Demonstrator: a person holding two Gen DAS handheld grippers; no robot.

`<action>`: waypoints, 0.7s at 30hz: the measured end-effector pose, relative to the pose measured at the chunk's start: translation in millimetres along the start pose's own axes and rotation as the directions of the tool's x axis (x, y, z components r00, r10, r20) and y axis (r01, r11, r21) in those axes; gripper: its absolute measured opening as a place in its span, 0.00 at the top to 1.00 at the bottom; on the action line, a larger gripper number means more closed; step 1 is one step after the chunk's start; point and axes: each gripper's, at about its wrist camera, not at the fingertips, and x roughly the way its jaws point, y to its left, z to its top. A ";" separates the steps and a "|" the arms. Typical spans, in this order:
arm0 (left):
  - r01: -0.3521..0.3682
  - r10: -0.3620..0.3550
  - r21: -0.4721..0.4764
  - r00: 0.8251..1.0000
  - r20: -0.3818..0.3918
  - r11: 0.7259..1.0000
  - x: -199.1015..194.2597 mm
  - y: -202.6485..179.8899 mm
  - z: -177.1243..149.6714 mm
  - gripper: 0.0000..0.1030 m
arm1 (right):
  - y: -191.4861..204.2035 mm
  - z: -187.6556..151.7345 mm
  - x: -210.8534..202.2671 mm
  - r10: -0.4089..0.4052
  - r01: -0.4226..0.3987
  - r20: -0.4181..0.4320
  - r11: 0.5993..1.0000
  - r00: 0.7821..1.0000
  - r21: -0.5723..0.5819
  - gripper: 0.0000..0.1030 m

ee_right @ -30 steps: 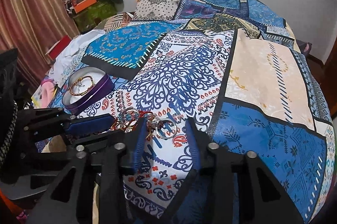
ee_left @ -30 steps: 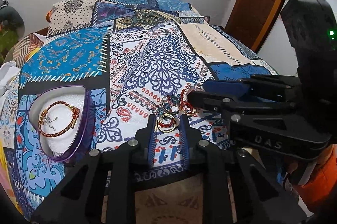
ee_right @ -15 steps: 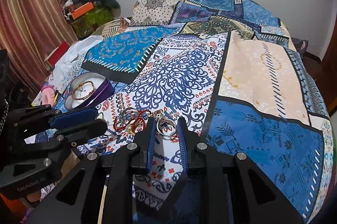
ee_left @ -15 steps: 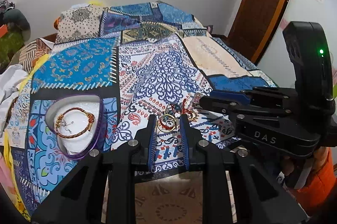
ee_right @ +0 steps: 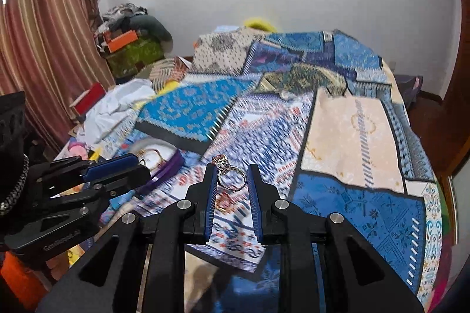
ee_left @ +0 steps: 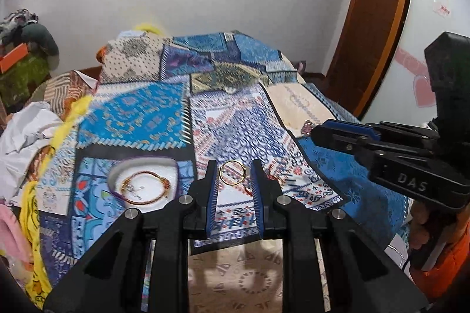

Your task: Organize jewelry

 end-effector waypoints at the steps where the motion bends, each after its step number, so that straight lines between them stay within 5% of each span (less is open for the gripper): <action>1: -0.004 0.004 -0.002 1.000 0.008 1.000 -3.6 1.9 0.9 0.80 | 4.1 2.4 -2.8 0.003 -0.003 0.012 1.000 1.000 -0.004 0.82; 21: -0.107 0.116 -0.072 0.984 0.134 0.992 -52.3 70.0 10.1 0.80 | 79.4 32.6 -2.4 0.105 -0.097 0.093 0.992 0.990 -0.087 0.82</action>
